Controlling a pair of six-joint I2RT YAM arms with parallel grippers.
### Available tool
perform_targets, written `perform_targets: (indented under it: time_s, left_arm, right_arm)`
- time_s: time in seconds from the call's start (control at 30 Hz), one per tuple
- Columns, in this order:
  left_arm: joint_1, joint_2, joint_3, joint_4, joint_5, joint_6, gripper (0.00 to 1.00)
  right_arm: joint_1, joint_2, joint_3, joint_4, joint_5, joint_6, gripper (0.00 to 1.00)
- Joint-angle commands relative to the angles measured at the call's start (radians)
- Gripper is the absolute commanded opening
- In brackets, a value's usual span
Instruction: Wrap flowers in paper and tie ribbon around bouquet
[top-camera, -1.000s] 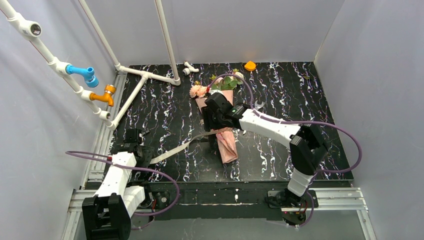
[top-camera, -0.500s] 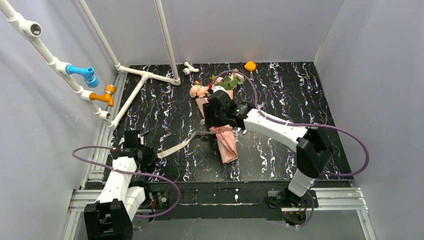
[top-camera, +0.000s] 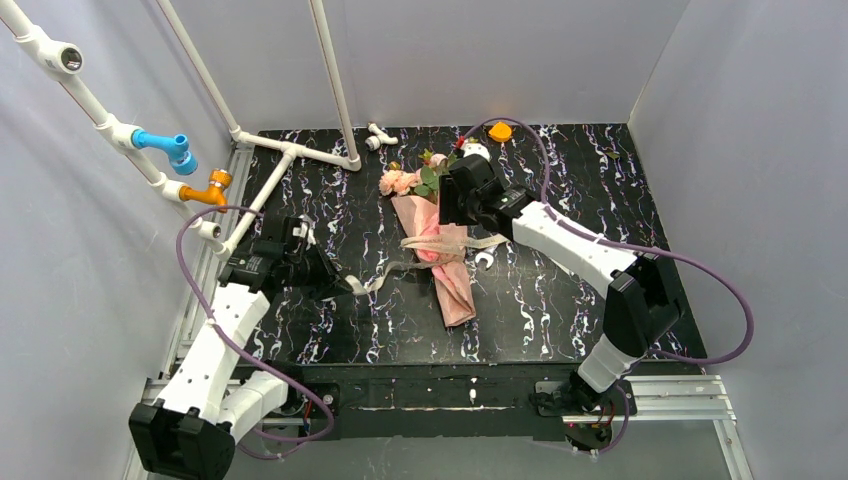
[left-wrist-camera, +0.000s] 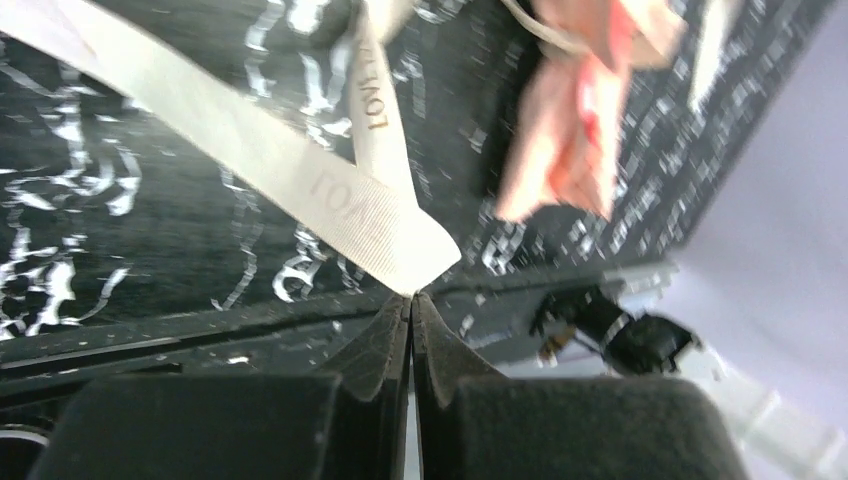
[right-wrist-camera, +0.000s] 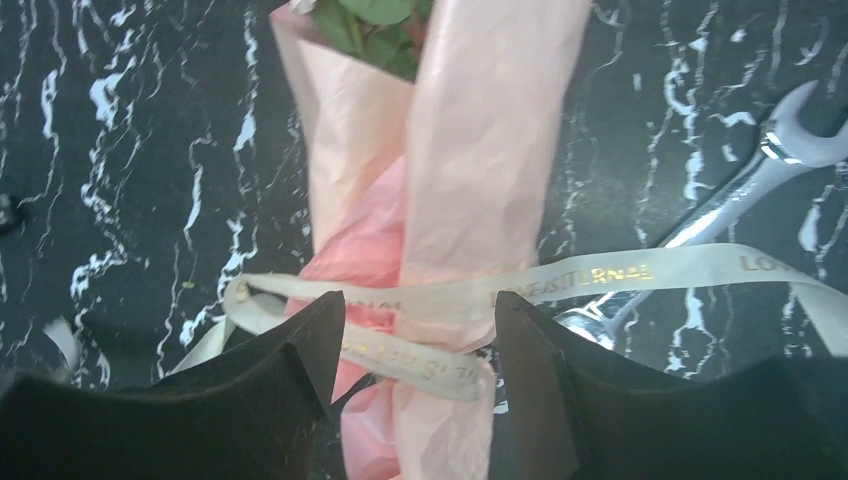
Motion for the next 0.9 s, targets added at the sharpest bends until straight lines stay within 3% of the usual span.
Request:
perform_targets:
  time_s: [0.0, 0.2, 0.33, 0.43, 0.57, 0.73, 0.87]
  left_arm:
    - [-0.041, -0.043, 0.13, -0.134, 0.237, 0.091, 0.0]
    - [-0.071, -0.051, 0.286, -0.135, 0.534, 0.084, 0.0]
    - [-0.179, -0.037, 0.309, -0.045, 0.559, -0.013, 0.0]
    - [-0.286, -0.02, 0.294, 0.117, 0.538, -0.131, 0.0]
    - [-0.387, 0.066, 0.413, 0.209, 0.447, -0.126, 0.0]
    - [-0.399, 0.238, 0.616, 0.196, 0.358, -0.027, 0.0]
    - [-0.399, 0.391, 0.767, 0.151, 0.291, 0.032, 0.0]
  right_arm:
    - [-0.029, -0.055, -0.004, 0.027, 0.038, -0.025, 0.66]
    - [-0.056, -0.044, -0.02, 0.028, 0.061, -0.056, 0.66]
    - [-0.066, -0.036, -0.041, 0.054, 0.049, -0.089, 0.65]
    - [-0.069, -0.052, -0.079, 0.1, 0.045, -0.124, 0.65]
    - [-0.07, -0.132, -0.228, 0.268, 0.015, -0.203, 0.65]
    - [-0.079, -0.295, -0.48, 0.59, -0.118, -0.354, 0.64]
    - [-0.115, -0.312, -0.544, 0.661, -0.313, -0.475, 0.62]
